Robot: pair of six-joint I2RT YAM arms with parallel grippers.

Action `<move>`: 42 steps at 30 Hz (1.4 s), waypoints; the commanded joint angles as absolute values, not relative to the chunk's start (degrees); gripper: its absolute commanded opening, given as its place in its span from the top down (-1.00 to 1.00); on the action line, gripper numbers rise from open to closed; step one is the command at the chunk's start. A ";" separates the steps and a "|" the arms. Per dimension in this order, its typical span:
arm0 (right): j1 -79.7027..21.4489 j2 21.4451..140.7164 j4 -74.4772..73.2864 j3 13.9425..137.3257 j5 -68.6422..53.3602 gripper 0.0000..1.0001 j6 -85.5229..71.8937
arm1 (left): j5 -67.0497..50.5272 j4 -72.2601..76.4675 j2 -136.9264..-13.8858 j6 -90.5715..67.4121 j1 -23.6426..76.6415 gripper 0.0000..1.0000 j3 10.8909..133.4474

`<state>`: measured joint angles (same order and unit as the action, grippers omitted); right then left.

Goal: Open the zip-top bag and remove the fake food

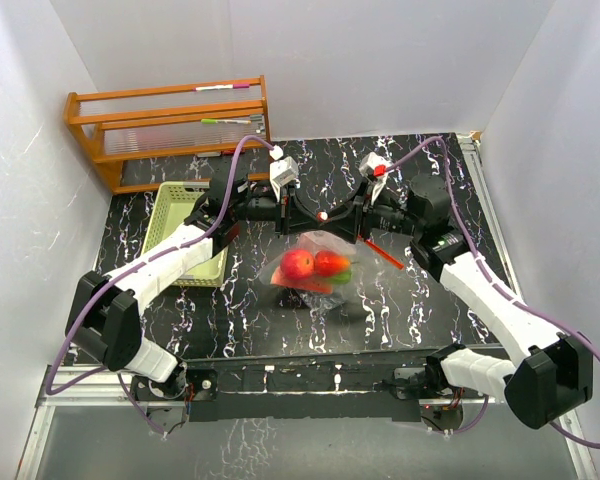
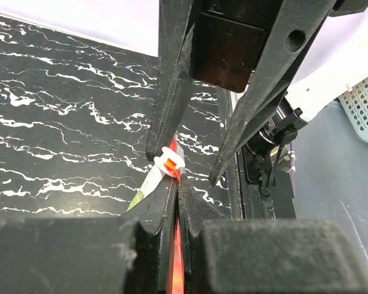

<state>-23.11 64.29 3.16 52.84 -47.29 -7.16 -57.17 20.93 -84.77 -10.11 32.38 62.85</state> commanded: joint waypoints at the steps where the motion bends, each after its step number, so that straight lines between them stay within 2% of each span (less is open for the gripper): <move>1: -24.31 64.79 6.15 56.34 -45.88 0.23 -5.99 | -59.11 22.39 -83.76 -9.54 32.38 1.00 63.38; 10: -24.27 65.19 5.29 57.90 -42.59 0.18 -5.09 | -59.34 22.11 -83.41 -9.20 32.42 1.00 62.85; 14: -24.30 65.55 5.14 58.03 -44.78 0.36 -5.33 | -58.62 22.00 -83.71 -9.02 32.39 1.00 63.14; 16: -24.34 65.42 4.94 57.84 -45.37 0.39 -5.36 | -57.93 21.34 -84.12 -8.45 32.43 1.00 63.51; 21: -24.32 65.08 4.88 57.14 -45.31 0.31 -5.19 | -58.15 21.83 -84.92 -8.84 32.39 1.00 64.16; 30: -24.34 65.00 3.03 56.44 -44.67 0.30 -3.85 | -58.07 21.60 -84.22 -8.53 32.33 1.00 64.00; 34: -24.30 65.47 2.86 56.35 -44.48 0.18 -3.38 | -59.09 21.71 -83.56 -8.41 32.27 1.00 63.68; 42: -24.29 65.75 2.54 56.69 -46.93 0.29 -3.05 | -60.57 20.44 -83.49 -7.16 32.19 1.00 63.99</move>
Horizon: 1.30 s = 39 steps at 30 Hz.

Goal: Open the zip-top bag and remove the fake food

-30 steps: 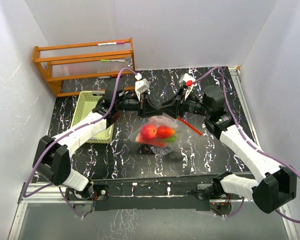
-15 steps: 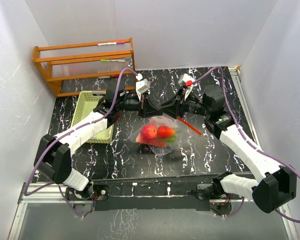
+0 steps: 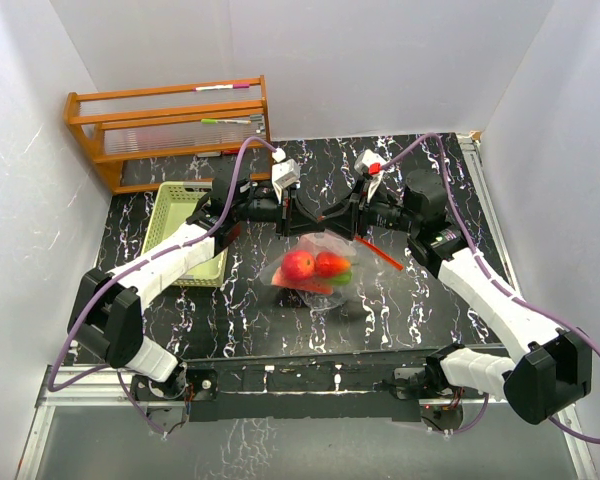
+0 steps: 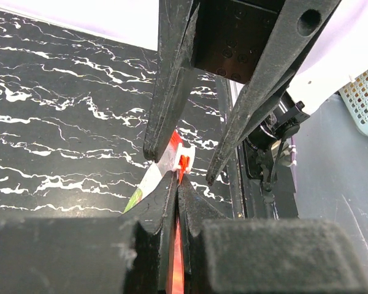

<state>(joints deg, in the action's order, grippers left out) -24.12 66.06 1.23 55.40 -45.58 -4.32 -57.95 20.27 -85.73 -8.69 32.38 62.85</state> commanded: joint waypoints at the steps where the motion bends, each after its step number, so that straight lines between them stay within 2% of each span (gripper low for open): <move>1: -24.27 65.85 2.17 56.73 -46.81 0.33 -2.83 | -60.56 20.55 -83.50 -7.20 32.20 1.00 63.98; 6: -24.33 65.73 1.02 56.81 -46.81 0.42 -2.15 | -59.60 20.83 -83.27 -7.21 32.12 1.00 63.72; 10: -24.33 65.57 0.43 56.69 -46.80 0.29 -1.56 | -59.46 21.06 -83.10 -7.28 31.81 1.00 63.59; 14: -24.28 65.49 0.01 56.81 -46.52 0.50 -1.34 | -59.50 21.01 -82.98 -7.38 31.73 1.00 63.54; 20: -24.32 65.14 -0.88 56.70 -45.42 0.55 -0.51 | -59.65 20.99 -82.72 -7.38 31.39 1.00 63.37; 22: -24.31 64.94 -1.08 56.50 -44.78 0.76 -0.44 | -59.74 21.05 -82.62 -7.38 31.29 1.00 63.29; 23: -24.32 64.78 -1.12 56.45 -44.60 0.80 -0.42 | -59.69 21.08 -82.66 -7.38 31.28 1.00 63.28; 33: -24.32 63.75 -2.12 55.84 -44.12 0.85 -0.06 | -58.88 22.45 -82.67 -8.34 30.70 1.00 62.43; 39: -24.29 62.29 -2.80 53.10 -42.81 0.85 0.42 | -54.10 27.81 -81.19 -13.42 27.89 1.00 60.73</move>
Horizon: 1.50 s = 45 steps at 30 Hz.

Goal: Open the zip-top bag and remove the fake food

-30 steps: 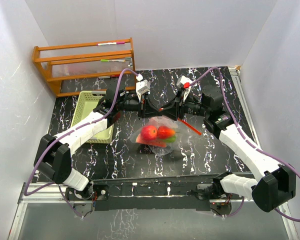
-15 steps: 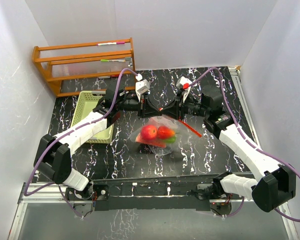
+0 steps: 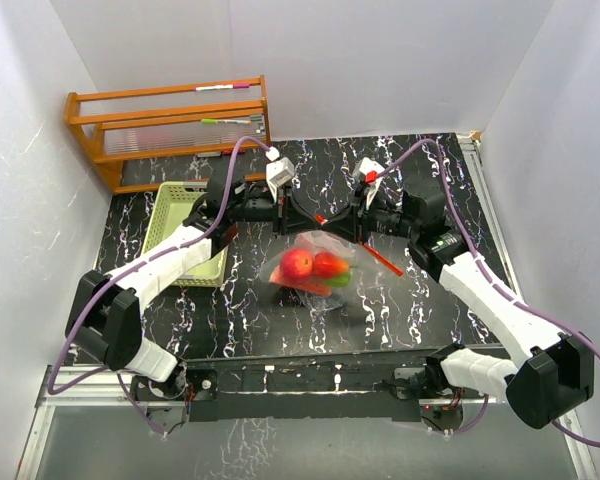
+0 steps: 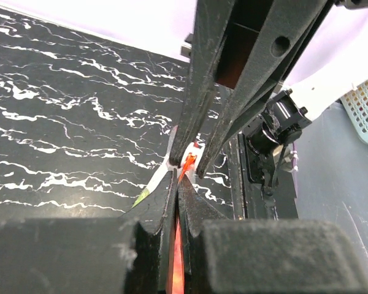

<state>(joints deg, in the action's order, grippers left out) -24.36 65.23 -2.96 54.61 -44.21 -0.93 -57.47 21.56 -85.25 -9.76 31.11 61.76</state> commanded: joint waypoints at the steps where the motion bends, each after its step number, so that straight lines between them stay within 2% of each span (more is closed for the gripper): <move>1: -24.28 62.03 -2.88 52.85 -42.42 0.85 0.45 | -53.95 30.00 -80.99 -15.30 26.94 1.00 60.06; 6: -24.33 61.01 -3.91 51.33 -40.93 0.85 0.79 | -50.08 37.91 -79.08 -21.70 22.66 1.00 56.96; 14: -24.27 56.39 -6.15 47.55 -38.38 0.85 0.48 | -34.09 30.16 -78.96 -23.81 17.47 1.00 58.48; 26: -24.27 46.35 -9.17 41.31 -34.82 0.85 -3.31 | -20.47 28.06 -82.22 -33.09 11.93 1.00 59.08; 33: -24.30 46.71 -9.22 41.35 -33.79 0.84 -4.02 | -27.49 36.76 -82.13 -35.17 11.95 1.00 55.74; 35: -24.29 47.21 -8.69 41.35 -33.35 0.69 -4.36 | -31.32 43.53 -81.92 -37.00 11.95 1.00 53.19; 39: -24.30 47.47 -7.75 42.02 -31.33 0.04 -5.04 | -41.50 58.32 -82.58 -41.80 11.98 1.00 48.30; 45: -24.34 49.02 -6.21 43.75 -27.73 -0.23 -5.52 | -48.42 75.73 -85.97 -50.46 12.30 1.00 41.82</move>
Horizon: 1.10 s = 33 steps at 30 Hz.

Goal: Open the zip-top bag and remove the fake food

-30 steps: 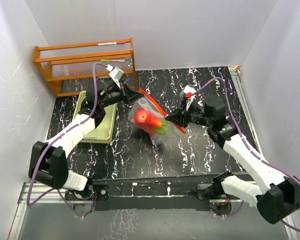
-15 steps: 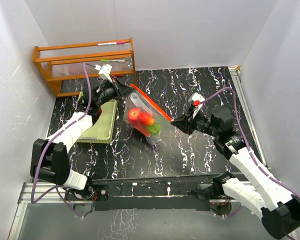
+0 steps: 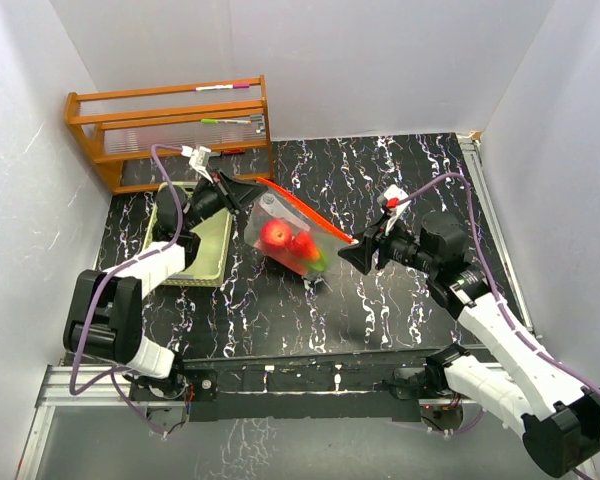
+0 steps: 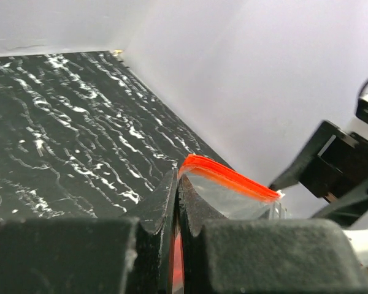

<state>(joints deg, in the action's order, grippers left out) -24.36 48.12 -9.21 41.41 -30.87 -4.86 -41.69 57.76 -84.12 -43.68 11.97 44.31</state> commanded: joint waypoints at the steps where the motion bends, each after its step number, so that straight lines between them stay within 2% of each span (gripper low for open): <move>1: -24.29 49.68 -5.97 44.11 -27.45 -0.24 -5.54 | -48.96 78.68 -86.86 -51.98 12.53 1.00 41.15; 5: -24.29 51.88 -4.65 46.07 -27.54 -0.26 -6.15 | -51.33 87.59 -89.56 -57.01 13.23 1.00 39.91; 9: -24.29 53.03 -2.75 47.45 -26.34 -0.23 -7.07 | -53.11 88.52 -89.74 -57.19 13.67 1.00 39.97; 13: -24.30 54.69 -1.65 48.34 -25.90 0.01 -8.14 | -55.17 86.51 -88.77 -55.26 14.37 1.00 39.76; 15: -24.30 55.73 -0.28 48.13 -26.94 0.20 -8.86 | -55.32 85.28 -88.32 -53.97 14.78 1.00 39.17; 21: -24.30 58.27 2.84 48.21 -30.03 0.44 -11.03 | -55.39 85.10 -88.70 -53.51 15.81 1.00 39.04; 25: -24.29 58.69 3.43 47.75 -30.72 0.50 -11.18 | -54.93 84.68 -88.79 -53.03 16.07 1.00 39.23; 33: -24.32 59.60 4.88 44.75 -31.26 0.50 -11.75 | -54.49 84.08 -88.86 -52.74 16.28 1.00 39.46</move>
<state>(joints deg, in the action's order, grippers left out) -24.36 59.31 0.23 45.45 -30.44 -11.07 -54.08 82.24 -90.56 -54.17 15.99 39.31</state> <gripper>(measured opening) 0.251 0.007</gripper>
